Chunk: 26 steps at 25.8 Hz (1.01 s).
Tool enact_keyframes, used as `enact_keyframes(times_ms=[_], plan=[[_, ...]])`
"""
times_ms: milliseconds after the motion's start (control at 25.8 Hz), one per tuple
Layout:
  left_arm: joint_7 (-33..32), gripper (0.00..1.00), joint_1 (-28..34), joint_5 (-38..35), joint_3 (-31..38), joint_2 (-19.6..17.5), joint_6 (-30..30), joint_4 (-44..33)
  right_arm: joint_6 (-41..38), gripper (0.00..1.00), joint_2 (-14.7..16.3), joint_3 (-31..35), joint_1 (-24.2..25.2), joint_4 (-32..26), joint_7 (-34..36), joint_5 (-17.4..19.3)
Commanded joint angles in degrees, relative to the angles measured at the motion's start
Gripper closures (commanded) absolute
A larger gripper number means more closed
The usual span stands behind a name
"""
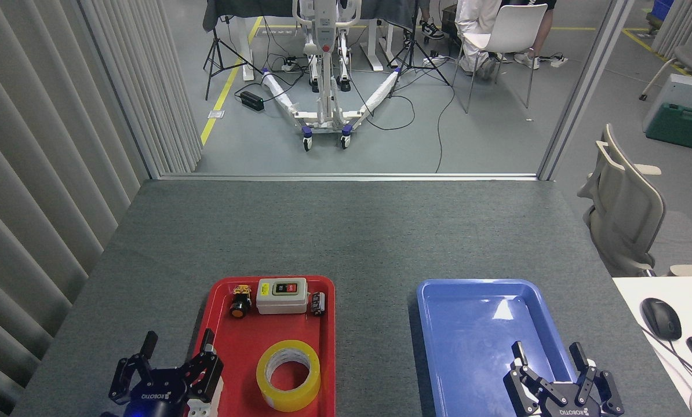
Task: Place and move tape with both arms
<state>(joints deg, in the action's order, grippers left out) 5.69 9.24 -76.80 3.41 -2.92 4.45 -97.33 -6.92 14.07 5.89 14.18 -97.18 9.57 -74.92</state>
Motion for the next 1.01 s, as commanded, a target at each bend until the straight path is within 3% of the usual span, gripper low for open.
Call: enact_keyframes(times_ms=[0, 970], plan=[[0.4, 0.0, 0.2, 0.0, 0.2, -0.2, 0.0, -0.1, 0.0, 0.0, 0.1, 0.4, 0.1, -0.1, 0.0, 0.0], [0.3, 0.0, -1.9, 0.9, -0.6, -2.3, 3.8, 2.5, 0.0, 0.0, 1.0, -0.2, 0.1, 0.6, 0.0, 0.1]])
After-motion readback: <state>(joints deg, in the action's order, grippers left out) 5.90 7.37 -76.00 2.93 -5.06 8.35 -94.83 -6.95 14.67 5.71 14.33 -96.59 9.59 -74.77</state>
